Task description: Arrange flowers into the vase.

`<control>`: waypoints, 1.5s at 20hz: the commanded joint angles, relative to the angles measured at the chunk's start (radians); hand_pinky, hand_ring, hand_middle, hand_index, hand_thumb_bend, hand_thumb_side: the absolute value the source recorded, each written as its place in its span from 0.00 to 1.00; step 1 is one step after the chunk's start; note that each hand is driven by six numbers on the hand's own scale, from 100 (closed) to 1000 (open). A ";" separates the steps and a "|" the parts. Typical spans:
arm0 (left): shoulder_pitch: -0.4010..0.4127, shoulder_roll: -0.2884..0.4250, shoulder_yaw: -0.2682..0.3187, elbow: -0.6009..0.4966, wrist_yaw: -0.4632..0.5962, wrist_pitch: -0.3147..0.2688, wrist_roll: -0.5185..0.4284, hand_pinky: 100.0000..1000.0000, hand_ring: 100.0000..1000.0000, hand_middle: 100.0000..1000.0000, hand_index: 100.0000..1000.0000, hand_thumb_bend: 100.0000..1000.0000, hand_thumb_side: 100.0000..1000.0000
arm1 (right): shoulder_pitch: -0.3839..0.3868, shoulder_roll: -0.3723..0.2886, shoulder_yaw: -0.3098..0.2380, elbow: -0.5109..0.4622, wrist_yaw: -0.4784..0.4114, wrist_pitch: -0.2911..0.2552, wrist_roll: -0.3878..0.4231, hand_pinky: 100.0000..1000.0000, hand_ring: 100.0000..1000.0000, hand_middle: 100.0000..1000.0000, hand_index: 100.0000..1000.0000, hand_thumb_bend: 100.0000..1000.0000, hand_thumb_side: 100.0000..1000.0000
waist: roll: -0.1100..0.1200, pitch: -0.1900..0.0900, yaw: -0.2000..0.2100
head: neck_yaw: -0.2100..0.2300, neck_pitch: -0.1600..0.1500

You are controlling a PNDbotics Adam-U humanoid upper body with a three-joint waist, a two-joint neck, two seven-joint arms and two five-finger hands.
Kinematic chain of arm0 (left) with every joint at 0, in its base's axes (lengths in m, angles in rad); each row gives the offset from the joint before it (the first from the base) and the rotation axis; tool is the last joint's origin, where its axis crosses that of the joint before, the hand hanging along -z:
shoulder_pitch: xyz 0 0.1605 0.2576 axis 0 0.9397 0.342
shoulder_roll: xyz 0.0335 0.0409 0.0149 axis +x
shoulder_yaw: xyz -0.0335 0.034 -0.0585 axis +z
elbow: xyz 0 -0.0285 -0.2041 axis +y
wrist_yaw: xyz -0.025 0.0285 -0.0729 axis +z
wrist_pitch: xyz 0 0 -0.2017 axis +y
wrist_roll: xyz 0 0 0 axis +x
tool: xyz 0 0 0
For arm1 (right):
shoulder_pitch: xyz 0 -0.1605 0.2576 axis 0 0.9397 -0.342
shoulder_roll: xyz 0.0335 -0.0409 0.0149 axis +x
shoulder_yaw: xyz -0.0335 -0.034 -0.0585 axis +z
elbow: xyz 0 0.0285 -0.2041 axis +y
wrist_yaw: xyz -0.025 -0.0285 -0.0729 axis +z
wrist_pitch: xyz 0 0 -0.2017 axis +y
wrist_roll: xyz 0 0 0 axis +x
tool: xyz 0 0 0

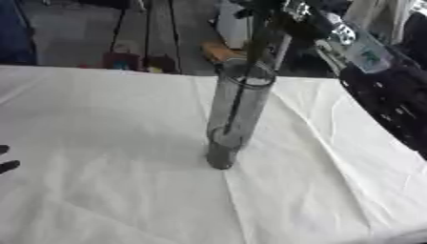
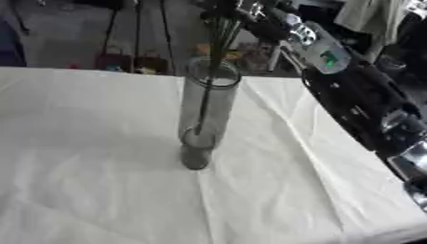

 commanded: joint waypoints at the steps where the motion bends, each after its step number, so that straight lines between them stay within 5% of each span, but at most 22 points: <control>1: -0.014 0.000 -0.001 -0.012 0.004 -0.001 -0.004 0.69 0.94 0.63 0.79 0.92 0.75 | -0.012 -0.017 -0.011 -0.006 0.011 -0.331 0.328 0.88 0.99 0.97 1.00 0.00 1.00 | 0.008 -0.007 -0.004 | -0.003 -0.006; 13: -0.014 0.001 -0.001 -0.011 0.006 -0.001 -0.004 0.70 0.94 0.64 0.79 0.92 0.75 | -0.003 0.001 0.003 -0.010 0.054 -0.331 0.328 0.89 0.99 0.97 1.00 0.00 1.00 | 0.010 -0.001 -0.006 | -0.007 -0.006; 30: -0.020 -0.007 -0.001 -0.013 0.010 0.000 -0.005 0.70 0.94 0.64 0.79 0.92 0.75 | 0.028 0.024 -0.044 -0.049 0.105 -0.331 0.328 0.91 1.00 0.98 1.00 0.00 1.00 | 0.027 0.010 -0.010 | -0.014 -0.016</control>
